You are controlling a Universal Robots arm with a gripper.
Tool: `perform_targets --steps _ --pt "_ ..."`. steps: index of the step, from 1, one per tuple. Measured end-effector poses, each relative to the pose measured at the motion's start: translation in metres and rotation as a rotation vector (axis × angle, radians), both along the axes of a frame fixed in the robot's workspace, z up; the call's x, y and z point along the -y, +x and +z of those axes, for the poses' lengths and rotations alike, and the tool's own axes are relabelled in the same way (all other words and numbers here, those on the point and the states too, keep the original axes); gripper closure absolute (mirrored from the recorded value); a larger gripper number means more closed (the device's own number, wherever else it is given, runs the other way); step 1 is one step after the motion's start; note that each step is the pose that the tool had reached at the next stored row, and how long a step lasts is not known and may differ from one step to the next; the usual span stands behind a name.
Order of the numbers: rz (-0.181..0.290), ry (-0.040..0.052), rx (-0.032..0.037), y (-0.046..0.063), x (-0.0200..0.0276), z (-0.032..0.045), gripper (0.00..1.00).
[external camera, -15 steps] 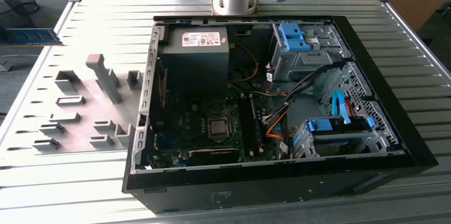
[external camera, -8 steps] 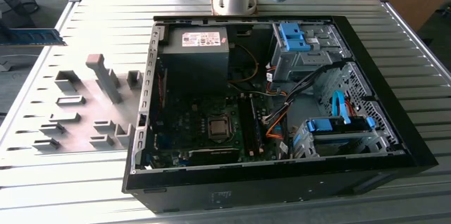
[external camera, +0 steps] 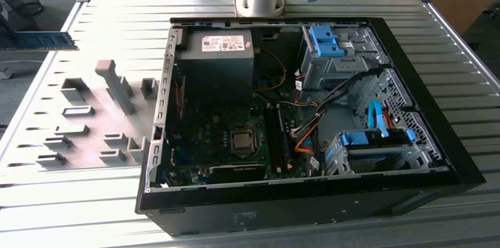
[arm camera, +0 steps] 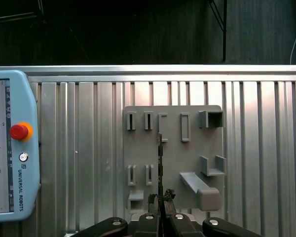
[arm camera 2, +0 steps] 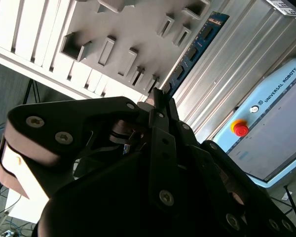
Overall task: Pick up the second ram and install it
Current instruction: 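Pick up the second ram and move it above second insertion slot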
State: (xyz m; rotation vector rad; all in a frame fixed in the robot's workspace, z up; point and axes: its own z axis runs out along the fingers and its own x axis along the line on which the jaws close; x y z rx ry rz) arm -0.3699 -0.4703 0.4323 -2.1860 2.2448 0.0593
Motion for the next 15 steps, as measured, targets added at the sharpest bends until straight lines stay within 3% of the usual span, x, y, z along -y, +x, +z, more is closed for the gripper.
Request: perform_targets --steps 15 --pt "0.000 0.0000 0.0001 0.0102 0.0000 0.0000 0.86"
